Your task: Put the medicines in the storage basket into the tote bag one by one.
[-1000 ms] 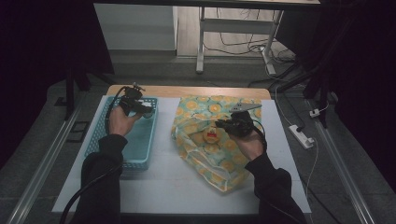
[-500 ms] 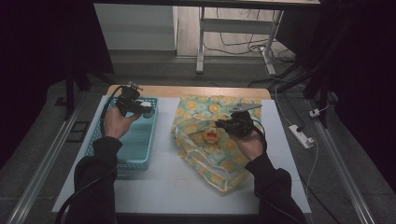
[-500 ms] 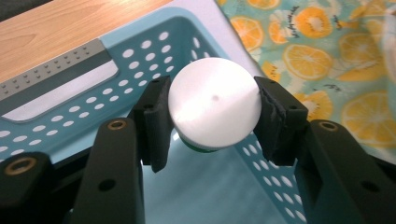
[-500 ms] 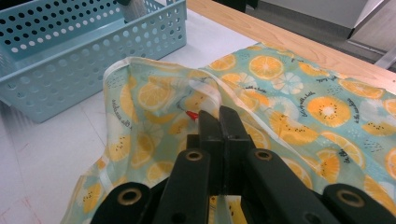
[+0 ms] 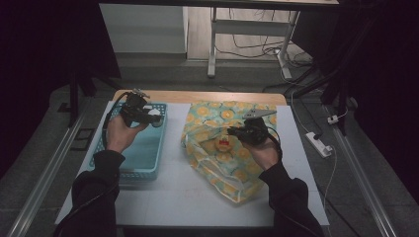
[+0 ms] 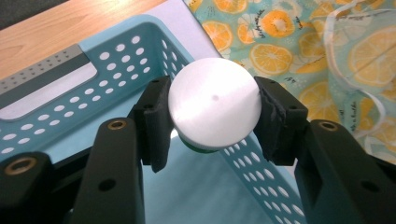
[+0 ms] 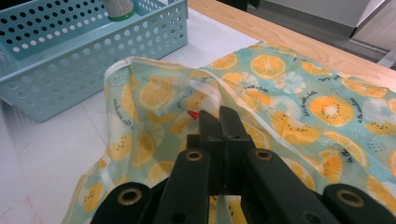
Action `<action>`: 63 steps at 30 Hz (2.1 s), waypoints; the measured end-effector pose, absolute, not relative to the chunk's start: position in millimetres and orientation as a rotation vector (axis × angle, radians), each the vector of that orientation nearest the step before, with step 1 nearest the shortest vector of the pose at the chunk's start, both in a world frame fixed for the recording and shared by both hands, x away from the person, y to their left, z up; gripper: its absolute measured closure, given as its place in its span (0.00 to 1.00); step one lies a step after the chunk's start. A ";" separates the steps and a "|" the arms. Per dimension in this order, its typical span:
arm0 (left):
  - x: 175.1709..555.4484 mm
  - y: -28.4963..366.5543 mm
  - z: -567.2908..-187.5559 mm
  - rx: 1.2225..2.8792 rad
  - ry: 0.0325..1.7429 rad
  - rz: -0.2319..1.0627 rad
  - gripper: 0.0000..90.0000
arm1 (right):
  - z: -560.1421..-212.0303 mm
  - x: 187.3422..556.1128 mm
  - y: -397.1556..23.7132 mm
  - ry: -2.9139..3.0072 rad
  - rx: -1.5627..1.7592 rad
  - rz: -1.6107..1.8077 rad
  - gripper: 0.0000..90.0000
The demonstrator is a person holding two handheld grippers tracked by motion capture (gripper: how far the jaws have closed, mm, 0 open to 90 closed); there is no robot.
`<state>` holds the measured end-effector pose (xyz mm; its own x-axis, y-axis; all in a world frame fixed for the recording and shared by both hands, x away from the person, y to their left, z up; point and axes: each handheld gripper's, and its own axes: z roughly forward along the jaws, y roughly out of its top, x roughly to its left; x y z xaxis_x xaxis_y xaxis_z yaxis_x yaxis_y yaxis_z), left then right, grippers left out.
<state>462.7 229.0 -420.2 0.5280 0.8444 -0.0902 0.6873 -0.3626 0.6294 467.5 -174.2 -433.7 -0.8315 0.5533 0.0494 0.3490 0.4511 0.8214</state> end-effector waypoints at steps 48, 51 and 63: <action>428.3 88.1 -416.3 2.267 0.785 0.140 0.57 | -430.0 466.6 -174.8 2.456 0.783 1.333 1.00; 429.3 78.6 -418.9 2.277 0.766 0.130 0.57 | -430.0 466.4 -174.4 2.457 0.783 1.333 1.00; 438.0 42.6 -431.9 2.316 0.716 0.122 0.57 | -427.8 465.4 -174.7 2.448 0.775 1.341 1.00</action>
